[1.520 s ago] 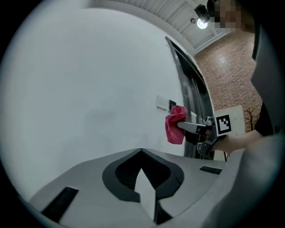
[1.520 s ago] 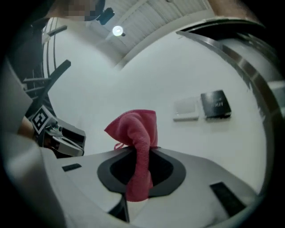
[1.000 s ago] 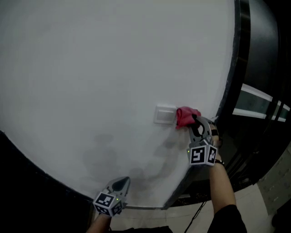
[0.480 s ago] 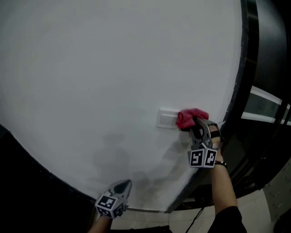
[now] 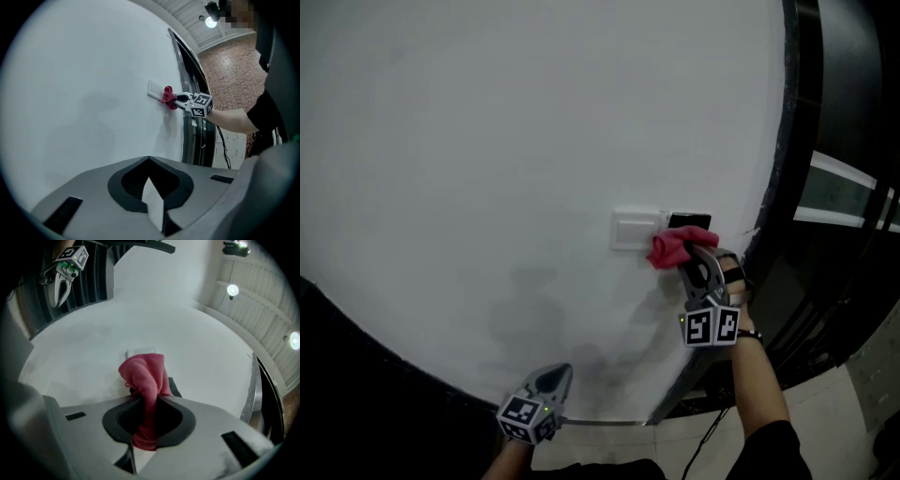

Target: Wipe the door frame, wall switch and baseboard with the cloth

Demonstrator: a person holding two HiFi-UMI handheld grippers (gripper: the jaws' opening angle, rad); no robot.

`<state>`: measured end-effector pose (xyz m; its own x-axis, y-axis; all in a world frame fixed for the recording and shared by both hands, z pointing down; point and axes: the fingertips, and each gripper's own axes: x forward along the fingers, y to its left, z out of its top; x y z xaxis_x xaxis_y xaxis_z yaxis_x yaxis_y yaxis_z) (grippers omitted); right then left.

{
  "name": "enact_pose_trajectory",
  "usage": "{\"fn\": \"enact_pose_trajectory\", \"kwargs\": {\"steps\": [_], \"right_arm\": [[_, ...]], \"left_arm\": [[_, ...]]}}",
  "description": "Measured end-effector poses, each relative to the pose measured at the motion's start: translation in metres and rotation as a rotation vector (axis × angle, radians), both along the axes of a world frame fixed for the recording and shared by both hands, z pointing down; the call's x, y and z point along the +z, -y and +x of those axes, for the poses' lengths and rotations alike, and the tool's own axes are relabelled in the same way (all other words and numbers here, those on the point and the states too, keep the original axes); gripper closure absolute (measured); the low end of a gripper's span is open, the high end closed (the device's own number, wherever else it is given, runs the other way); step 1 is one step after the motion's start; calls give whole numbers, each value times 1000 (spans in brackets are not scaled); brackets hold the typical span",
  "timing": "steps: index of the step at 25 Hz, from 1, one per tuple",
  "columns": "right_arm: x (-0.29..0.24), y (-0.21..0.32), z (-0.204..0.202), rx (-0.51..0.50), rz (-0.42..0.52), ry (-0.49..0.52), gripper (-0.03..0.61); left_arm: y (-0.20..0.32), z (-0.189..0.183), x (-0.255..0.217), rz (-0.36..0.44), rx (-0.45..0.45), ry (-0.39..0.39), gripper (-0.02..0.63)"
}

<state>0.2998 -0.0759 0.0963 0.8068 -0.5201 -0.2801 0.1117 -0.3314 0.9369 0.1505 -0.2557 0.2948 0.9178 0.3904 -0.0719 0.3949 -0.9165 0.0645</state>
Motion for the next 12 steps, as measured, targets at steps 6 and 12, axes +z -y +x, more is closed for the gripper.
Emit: {"fn": "enact_pose_trajectory", "kwargs": {"steps": [6,12], "right_arm": [[16,-3,0,-1,-6,58,517],[36,6,-4,-8,-58,137,517]], "left_arm": [[-8,0,5,2,17,18,611],[-6,-6,12,-6,26,32,611]]}}
